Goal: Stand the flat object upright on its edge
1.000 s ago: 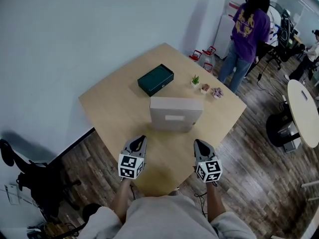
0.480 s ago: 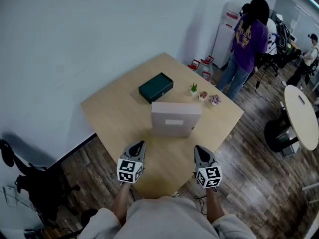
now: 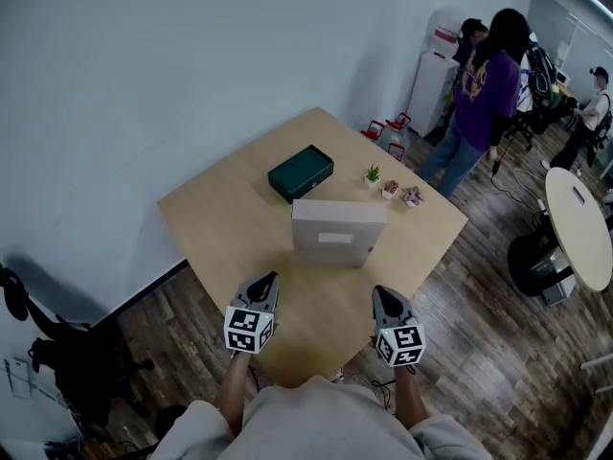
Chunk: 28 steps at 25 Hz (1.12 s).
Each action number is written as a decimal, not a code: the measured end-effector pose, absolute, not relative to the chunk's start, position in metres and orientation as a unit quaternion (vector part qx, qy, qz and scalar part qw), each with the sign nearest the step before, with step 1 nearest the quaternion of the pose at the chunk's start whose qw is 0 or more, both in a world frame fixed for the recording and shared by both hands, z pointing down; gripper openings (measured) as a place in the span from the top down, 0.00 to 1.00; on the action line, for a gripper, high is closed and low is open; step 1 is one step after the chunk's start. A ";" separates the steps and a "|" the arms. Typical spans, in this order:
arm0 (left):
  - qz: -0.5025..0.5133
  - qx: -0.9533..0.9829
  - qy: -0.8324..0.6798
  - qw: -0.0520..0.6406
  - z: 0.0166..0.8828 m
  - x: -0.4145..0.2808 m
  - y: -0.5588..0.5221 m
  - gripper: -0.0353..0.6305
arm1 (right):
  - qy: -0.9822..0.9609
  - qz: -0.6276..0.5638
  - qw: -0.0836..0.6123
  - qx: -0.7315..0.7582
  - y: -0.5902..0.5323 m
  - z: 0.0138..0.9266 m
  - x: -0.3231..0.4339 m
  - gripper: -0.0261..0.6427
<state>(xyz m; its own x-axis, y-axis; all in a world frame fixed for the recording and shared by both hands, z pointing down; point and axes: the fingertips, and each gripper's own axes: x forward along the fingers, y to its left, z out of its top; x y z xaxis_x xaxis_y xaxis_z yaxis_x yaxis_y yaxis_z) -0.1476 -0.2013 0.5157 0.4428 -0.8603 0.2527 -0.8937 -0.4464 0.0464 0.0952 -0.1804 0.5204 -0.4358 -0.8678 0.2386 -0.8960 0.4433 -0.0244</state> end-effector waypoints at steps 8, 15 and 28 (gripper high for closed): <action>0.093 0.839 -0.527 0.092 0.517 -0.156 -0.199 0.92 | -0.840 0.071 0.097 0.529 -0.181 0.520 0.102 0.96; 0.095 0.838 -0.528 0.096 0.521 -0.157 -0.199 0.92 | -0.839 0.075 0.103 0.530 -0.182 0.524 0.102 0.96; 0.094 0.836 -0.532 0.098 0.523 -0.154 -0.199 0.92 | -0.842 0.078 0.104 0.524 -0.185 0.527 0.100 0.96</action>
<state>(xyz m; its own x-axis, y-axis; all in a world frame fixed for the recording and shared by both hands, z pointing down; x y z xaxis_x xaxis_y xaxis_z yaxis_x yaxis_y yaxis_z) -0.1544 -0.1994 0.5234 0.4170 -0.8704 0.2616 -0.9074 -0.4153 0.0646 0.1002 -0.1855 0.5265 -0.4292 -0.8661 0.2561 -0.8984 0.4387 -0.0222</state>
